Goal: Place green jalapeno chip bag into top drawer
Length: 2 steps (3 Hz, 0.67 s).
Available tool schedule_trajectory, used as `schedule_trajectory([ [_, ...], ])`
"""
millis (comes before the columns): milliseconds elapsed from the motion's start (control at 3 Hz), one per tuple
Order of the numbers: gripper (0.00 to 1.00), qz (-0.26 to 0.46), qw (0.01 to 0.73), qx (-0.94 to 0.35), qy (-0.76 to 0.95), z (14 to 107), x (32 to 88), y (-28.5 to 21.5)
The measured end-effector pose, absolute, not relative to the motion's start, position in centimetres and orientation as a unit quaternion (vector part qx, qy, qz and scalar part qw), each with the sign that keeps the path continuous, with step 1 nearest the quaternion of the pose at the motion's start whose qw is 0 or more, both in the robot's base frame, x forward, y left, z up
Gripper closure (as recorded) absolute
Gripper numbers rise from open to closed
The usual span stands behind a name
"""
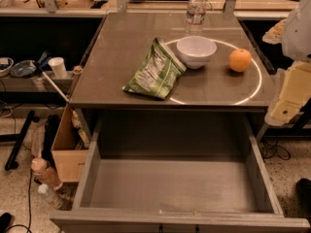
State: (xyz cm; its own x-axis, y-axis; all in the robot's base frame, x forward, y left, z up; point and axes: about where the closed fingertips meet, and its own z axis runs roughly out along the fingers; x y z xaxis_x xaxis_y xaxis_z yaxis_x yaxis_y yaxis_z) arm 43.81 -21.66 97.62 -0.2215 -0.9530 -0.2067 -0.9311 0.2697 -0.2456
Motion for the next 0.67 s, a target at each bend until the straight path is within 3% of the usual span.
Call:
schedule_trajectory([
  [667,0.0,-0.018,0.181,-0.604,0.776,97.63,44.5,-20.93],
])
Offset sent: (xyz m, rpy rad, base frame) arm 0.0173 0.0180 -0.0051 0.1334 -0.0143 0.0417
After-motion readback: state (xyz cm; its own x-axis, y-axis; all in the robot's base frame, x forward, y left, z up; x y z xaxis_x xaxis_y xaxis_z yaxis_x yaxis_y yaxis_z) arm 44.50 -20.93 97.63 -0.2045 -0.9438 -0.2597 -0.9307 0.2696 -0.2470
